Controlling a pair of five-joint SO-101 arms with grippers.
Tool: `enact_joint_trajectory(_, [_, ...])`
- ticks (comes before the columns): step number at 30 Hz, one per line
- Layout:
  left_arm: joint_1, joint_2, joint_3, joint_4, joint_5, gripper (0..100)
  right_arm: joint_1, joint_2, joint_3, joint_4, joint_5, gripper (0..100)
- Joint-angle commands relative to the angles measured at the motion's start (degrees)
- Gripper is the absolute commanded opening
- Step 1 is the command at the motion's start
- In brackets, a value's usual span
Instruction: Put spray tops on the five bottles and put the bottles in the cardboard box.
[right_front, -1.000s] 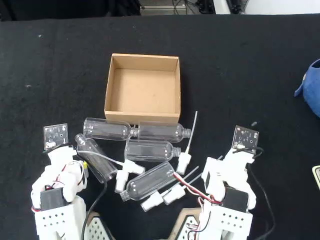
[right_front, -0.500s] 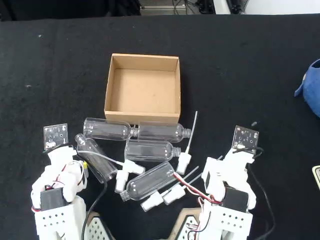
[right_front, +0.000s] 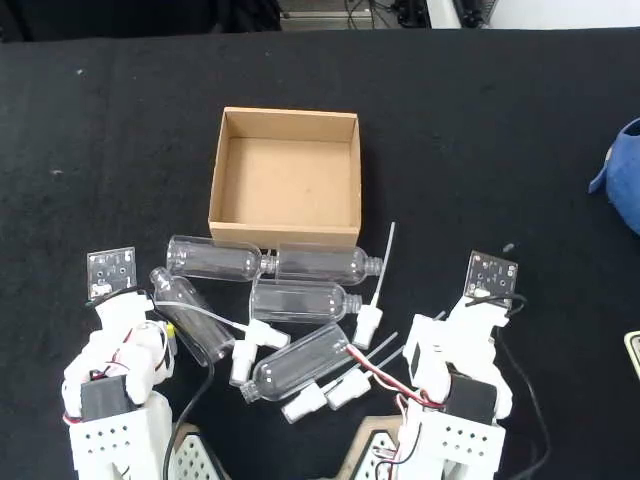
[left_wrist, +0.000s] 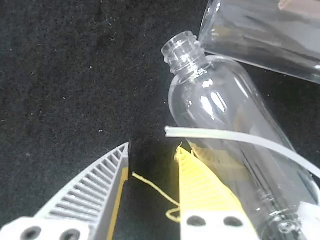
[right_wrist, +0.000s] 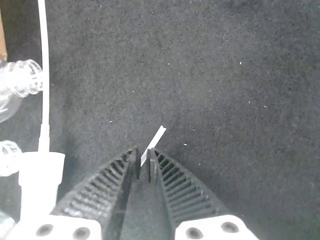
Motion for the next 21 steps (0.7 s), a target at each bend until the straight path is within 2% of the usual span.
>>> enact_joint_trajectory(1, [-4.53,-0.35,1.27,-6.86,-0.53,3,-0.62,-5.41,-0.13,-7.91,0.00,1.1])
enact_joint_trajectory(5, [-12.97,-0.35,1.10,-14.77,-0.53,3,-0.62,-5.41,-0.13,-18.99,1.32,1.1])
enact_joint_trajectory(8, [-19.12,-0.35,1.01,-19.25,-0.53,3,-0.62,-5.41,-0.31,-24.53,9.67,1.2])
enact_joint_trajectory(11, [-23.87,-0.35,-0.40,-21.10,-0.53,3,-0.62,-5.41,-0.57,-27.60,21.54,1.2])
enact_joint_trajectory(14, [-27.30,-0.26,-4.44,-20.31,-0.53,3,-0.62,-5.41,-1.71,-28.13,30.33,1.2])
enact_joint_trajectory(17, [-27.74,0.09,-11.38,-14.33,-1.41,3,-0.97,-5.41,-5.93,-26.02,31.03,1.2])
enact_joint_trajectory(21, [-22.02,0.26,-17.89,-6.68,-7.12,3,-0.97,-5.41,-15.78,-17.32,33.49,1.2])
